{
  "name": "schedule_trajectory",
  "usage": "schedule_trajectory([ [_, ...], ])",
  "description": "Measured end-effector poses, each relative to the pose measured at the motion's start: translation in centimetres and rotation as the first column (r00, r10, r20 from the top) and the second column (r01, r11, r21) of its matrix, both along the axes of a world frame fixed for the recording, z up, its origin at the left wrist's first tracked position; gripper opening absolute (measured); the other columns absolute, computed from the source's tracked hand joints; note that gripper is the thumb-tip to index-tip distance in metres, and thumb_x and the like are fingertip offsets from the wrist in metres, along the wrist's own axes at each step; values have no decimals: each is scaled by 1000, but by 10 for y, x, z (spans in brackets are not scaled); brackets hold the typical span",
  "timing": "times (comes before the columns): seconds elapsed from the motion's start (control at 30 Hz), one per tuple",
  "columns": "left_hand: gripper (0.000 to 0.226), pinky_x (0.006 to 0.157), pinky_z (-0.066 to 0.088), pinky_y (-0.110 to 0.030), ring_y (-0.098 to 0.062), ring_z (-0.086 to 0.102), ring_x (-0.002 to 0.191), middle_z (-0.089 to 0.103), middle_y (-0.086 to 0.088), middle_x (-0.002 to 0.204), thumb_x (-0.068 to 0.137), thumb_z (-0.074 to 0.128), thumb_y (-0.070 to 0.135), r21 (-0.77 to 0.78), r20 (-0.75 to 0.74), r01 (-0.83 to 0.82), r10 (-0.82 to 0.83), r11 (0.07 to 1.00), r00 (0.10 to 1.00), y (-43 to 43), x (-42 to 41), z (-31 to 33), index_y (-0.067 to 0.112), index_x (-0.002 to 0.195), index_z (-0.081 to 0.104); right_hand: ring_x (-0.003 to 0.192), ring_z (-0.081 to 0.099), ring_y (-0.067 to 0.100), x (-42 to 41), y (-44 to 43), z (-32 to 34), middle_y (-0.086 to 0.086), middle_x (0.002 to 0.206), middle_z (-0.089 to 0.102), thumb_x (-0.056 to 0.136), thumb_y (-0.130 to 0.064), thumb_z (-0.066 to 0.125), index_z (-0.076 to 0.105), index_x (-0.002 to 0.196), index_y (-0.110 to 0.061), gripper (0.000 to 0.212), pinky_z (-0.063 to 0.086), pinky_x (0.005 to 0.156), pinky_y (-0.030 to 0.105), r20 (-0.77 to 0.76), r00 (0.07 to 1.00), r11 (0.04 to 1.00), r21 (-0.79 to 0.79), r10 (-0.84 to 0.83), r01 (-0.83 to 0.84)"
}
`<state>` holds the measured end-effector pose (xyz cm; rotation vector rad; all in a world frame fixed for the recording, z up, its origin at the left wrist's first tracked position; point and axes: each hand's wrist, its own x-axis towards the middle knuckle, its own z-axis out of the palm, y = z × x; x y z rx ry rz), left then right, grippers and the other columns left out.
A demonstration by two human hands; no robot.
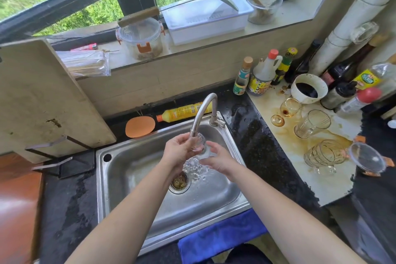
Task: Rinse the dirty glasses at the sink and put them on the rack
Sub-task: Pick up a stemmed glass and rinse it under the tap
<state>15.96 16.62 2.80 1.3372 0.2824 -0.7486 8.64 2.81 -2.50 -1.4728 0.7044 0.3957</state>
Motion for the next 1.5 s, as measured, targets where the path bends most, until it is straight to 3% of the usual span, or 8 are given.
schedule_trajectory([
  [0.4,41,67,58,-25,-20,72,82,71,-13,99,77,74,-12,-158,-74,-4,-8,987,997,5,1,8,-2,116,67,132,49,26,2,-2,-5,11,151,41,82,-1,81,38,154,-29,88,48,109,46,-14,1000,1000,6,18,-18],
  [0.5,50,70,57,-27,-20,70,81,72,-10,95,70,83,-3,-86,-41,-12,8,996,999,5,3,7,2,116,65,121,54,23,0,-5,-8,12,137,52,82,1,80,41,151,-23,83,48,102,36,-37,999,1000,20,-11,12],
  [0.7,48,74,49,-32,-19,63,97,69,-4,111,69,91,17,356,242,94,-189,930,952,16,4,-10,26,110,67,85,55,12,-3,-10,-8,-1,96,50,79,-6,85,42,151,-23,86,48,75,23,11,1000,991,-129,-15,16],
  [0.97,54,90,58,-35,-23,54,131,55,-8,141,94,62,0,344,269,126,-226,931,936,27,13,-18,27,141,55,79,54,11,4,-12,-2,-1,85,50,70,-13,93,46,150,-13,92,51,81,29,91,996,980,-200,3,15],
  [1.1,44,87,59,-36,-22,65,96,64,-14,120,103,52,10,347,249,25,-118,938,961,30,18,-22,17,147,46,106,55,12,5,-8,7,-3,115,55,68,-31,95,53,140,-25,84,46,93,28,154,988,979,-203,3,29],
  [1.2,35,71,57,-31,-19,63,83,64,-13,110,105,50,17,361,229,11,-99,933,968,36,17,-24,15,140,49,124,55,19,9,-4,15,-1,137,52,72,-26,93,50,140,-28,81,51,104,40,169,984,999,-3,-48,49],
  [1.3,28,55,43,-27,-15,49,64,55,-5,87,106,46,29,418,180,22,-107,908,978,38,13,-29,12,129,50,118,60,19,16,4,23,9,137,52,77,-11,88,44,146,-20,82,60,89,32,161,976,967,230,-147,108],
  [1.5,33,52,38,-28,-17,48,60,59,-11,83,106,40,44,495,9,89,-108,865,994,57,10,-35,15,113,52,118,64,21,28,28,31,8,133,59,78,-6,86,46,133,-19,69,59,94,36,168,967,949,285,-190,137],
])
